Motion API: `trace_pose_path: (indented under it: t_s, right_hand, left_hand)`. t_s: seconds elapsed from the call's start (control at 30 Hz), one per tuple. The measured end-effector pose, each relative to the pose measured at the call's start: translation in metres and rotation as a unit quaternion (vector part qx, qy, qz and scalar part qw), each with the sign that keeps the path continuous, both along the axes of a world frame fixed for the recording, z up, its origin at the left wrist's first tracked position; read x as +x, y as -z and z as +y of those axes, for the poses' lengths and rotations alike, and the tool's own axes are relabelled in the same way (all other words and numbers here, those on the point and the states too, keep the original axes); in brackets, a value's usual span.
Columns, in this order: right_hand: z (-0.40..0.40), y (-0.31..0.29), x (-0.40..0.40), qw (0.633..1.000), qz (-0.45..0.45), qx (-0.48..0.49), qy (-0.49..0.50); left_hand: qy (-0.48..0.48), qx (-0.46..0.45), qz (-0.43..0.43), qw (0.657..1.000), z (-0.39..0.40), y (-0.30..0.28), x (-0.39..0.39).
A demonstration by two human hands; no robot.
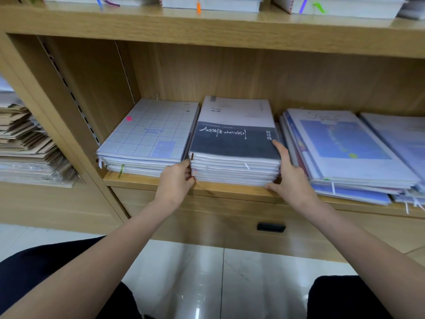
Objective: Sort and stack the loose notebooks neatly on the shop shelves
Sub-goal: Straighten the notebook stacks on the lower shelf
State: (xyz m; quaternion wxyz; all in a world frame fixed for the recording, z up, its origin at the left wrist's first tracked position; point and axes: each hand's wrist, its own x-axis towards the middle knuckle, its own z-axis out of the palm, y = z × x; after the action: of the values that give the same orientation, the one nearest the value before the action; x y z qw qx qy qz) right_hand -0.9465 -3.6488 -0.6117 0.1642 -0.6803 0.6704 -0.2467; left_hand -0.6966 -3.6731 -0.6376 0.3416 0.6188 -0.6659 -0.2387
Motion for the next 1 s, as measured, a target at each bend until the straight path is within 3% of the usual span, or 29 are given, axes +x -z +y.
trace_pose_path:
  t_s: [0.13,0.3,0.43,0.7,0.87,1.0]
  right_hand:
    - [-0.003,-0.003,-0.003,0.999,-0.019,0.026,-0.019]
    - [-0.003,-0.010,-0.008,0.985,-0.151,0.059,-0.053]
    - [0.000,-0.011,-0.005,0.986,-0.151,0.058,-0.050]
    - [0.002,-0.027,-0.009,0.992,-0.097,0.069,-0.042]
    - [0.012,-0.064,-0.042,0.996,-0.082,-0.040,0.015]
    - [0.026,-0.075,-0.088,0.989,-0.101,-0.070,0.085]
  left_hand:
    - [0.031,0.044,0.062,0.997,0.005,-0.011,-0.003]
    - [0.058,0.060,0.105,0.991,0.012,-0.017,-0.002]
    - [0.063,0.097,0.165,0.980,0.015,-0.023,0.001]
    - [-0.006,0.042,0.235,0.971,0.028,-0.051,-0.011]
    - [0.011,-0.087,0.112,0.990,0.046,-0.076,-0.035]
    - [0.092,-0.111,0.043,0.989,0.055,-0.070,-0.079]
